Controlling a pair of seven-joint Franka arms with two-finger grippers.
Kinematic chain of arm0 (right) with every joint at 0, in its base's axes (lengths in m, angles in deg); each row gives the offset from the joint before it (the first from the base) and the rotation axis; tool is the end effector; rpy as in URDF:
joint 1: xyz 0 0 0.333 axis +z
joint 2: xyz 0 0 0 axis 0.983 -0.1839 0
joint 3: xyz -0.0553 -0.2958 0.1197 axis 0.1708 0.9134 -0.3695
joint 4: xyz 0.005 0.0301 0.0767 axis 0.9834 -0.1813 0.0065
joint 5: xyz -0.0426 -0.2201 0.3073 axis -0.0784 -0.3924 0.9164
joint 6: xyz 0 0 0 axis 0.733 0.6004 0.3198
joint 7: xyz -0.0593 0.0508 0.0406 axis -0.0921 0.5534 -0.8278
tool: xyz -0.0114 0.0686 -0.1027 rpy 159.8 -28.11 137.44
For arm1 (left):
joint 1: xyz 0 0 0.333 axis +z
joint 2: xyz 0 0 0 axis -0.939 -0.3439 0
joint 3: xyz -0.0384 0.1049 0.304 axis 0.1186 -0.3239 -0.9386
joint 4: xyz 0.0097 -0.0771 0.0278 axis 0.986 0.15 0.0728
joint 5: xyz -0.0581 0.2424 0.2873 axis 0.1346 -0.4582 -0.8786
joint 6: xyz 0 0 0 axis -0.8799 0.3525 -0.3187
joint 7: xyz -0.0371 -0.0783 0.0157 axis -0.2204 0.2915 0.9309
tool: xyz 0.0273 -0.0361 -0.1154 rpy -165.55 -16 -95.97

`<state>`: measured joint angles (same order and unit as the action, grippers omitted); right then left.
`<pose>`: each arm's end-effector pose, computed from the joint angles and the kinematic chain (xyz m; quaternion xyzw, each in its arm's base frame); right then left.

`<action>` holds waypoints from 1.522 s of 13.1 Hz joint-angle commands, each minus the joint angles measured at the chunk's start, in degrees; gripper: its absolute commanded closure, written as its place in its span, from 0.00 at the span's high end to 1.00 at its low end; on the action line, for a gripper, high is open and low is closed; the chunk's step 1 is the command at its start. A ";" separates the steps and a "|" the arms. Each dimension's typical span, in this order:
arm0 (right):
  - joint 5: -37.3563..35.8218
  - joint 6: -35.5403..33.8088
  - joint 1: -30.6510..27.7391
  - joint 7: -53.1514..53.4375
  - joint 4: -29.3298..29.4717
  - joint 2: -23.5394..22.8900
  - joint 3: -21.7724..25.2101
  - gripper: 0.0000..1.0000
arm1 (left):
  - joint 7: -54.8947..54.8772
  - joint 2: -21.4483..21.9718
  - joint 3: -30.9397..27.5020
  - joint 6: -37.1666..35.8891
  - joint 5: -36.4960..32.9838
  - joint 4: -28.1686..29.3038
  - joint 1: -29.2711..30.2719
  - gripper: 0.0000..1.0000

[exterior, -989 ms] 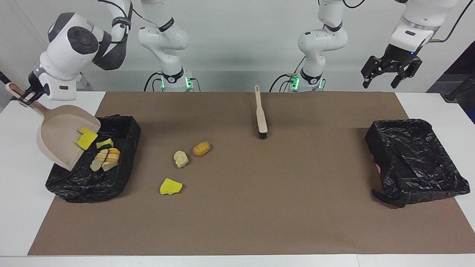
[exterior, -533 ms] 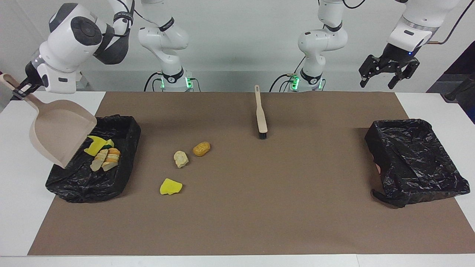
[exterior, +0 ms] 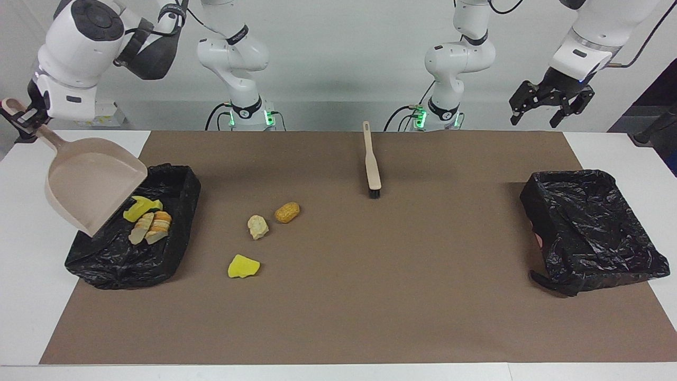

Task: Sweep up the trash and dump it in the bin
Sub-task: 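Tip the dustpan over the black bin with the right gripper, then bring the empty dustpan back to the table center with the right gripper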

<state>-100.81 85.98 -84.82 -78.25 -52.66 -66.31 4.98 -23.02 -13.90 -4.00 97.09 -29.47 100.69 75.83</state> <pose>0.5282 -0.1749 0.6266 0.7312 0.5459 -0.2496 0.3240 0.4986 -0.0323 0.6481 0.9984 -0.0505 -0.0004 0.0237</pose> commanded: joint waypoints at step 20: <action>39.54 6.76 21.30 74.40 20.80 -26.59 -2.90 0.00 | -0.36 -0.21 0.16 -1.55 -0.36 -1.23 0.82 1.00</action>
<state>-62.95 93.24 -65.13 -8.59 -38.88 -88.30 2.35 -23.03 -14.06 -4.08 96.82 -29.54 100.30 76.18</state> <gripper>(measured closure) 0.683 0.000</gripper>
